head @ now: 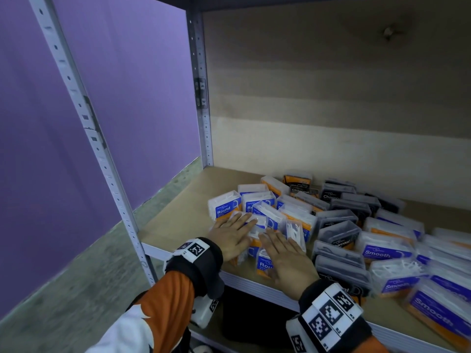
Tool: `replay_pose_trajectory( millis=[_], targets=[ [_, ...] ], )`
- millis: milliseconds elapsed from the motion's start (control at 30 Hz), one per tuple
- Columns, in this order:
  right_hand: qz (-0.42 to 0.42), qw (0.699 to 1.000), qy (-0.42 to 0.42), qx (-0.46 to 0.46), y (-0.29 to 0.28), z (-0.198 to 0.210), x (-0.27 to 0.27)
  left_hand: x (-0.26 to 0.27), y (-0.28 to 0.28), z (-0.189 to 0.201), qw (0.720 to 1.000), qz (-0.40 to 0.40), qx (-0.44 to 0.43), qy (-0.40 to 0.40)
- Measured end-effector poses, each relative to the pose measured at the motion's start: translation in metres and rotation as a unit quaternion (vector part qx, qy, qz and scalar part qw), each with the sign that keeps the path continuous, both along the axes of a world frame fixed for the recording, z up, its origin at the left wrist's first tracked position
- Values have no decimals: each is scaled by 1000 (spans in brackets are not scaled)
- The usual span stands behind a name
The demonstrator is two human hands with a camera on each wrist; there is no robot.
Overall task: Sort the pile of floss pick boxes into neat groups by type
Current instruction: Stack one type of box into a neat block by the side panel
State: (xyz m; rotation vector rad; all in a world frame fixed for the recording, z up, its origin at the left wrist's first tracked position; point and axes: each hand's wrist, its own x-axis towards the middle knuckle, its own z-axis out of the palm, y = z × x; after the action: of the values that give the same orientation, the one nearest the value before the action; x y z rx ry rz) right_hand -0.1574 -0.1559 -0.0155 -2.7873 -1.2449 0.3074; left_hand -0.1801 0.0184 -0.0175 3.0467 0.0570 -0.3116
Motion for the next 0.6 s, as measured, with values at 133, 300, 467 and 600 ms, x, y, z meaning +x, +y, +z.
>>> replay_pose_trajectory(
  millis=[133,300,467,600],
  targets=[
    [0,1000,-1,-3,0,0,0,1,1,-2,1000,-1,-1,-1],
    [1,1000,-2,-8,0,-1,1,2,1,-3,1000,-1,-5,-5],
    [1,1000,-5,-10,0,0,0,1,1,-4,1000,-1,-1,-11],
    [-1,1000,0,-12,0,0,0,2,1,-3,1000,-4,-2,-12]
  ],
)
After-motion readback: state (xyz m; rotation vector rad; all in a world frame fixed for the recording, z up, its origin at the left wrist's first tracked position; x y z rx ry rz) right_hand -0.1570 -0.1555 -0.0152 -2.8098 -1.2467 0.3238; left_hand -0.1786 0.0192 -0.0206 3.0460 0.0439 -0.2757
